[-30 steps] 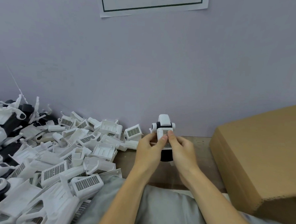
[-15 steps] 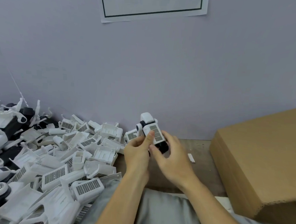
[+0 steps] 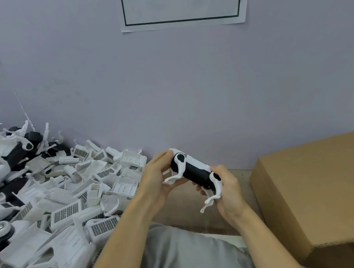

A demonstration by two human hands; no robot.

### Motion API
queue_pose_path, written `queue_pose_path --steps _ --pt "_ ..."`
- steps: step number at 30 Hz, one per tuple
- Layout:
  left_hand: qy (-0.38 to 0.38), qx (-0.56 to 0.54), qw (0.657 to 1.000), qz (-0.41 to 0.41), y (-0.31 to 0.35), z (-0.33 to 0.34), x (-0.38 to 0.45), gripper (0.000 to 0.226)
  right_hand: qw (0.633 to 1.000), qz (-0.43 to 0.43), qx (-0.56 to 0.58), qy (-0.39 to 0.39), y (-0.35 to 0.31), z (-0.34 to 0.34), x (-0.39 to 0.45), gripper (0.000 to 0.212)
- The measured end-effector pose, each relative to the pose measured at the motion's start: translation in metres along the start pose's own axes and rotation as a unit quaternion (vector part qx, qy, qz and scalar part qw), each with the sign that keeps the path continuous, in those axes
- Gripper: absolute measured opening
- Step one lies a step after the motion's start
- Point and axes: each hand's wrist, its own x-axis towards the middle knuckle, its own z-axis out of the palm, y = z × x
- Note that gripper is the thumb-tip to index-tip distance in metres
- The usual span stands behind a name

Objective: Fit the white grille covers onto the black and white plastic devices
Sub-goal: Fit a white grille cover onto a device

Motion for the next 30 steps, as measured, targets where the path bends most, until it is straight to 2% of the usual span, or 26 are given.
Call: queue_pose_path --steps 3,5,8,11,14,18,21,24,27,28,30 --pt "-0.016 0.025 0.999 0.042 0.004 -0.007 0.000 0.019 0.993 -0.102 -0.053 -0.021 -0.003 -0.004 0.001 0.042" --pt "0.015 0.061 0.997 0.043 0.006 -0.008 -0.001 0.014 0.986 -0.142 -0.078 -0.025 -0.006 -0.008 -0.002 0.037" --pt "0.045 0.098 0.994 0.021 0.001 -0.007 -0.001 0.030 0.972 -0.185 -0.141 -0.015 -0.015 -0.015 -0.004 0.039" --pt "0.030 0.096 0.995 0.025 -0.005 -0.002 -0.004 0.026 0.968 -0.182 -0.172 -0.005 -0.019 -0.019 -0.005 0.042" --pt "0.057 0.163 0.981 0.091 -0.006 0.000 -0.003 0.021 0.956 -0.176 -0.233 -0.001 -0.019 -0.018 -0.004 0.043" --pt "0.107 0.230 0.953 0.165 -0.004 0.001 -0.002 0.011 0.896 -0.132 -0.422 -0.050 -0.015 -0.011 -0.003 0.050" --pt "0.098 0.273 0.940 0.178 -0.001 0.004 -0.002 0.012 0.861 -0.119 -0.492 -0.039 0.005 0.003 -0.003 0.049" --pt "0.092 0.274 0.945 0.156 0.000 0.004 -0.001 0.014 0.860 -0.104 -0.499 -0.014 0.022 0.008 -0.003 0.036" --pt "0.141 0.156 0.972 0.108 -0.005 0.003 -0.001 0.005 0.864 -0.080 -0.497 0.009 0.013 -0.002 -0.001 0.016" --pt "0.178 0.102 0.975 0.084 -0.010 0.002 0.001 0.011 0.878 -0.062 -0.475 0.021 0.007 -0.006 -0.001 0.014" --pt "0.235 0.063 0.969 0.041 -0.022 -0.002 0.005 0.019 0.933 0.003 -0.358 0.032 -0.011 -0.012 -0.003 0.023"
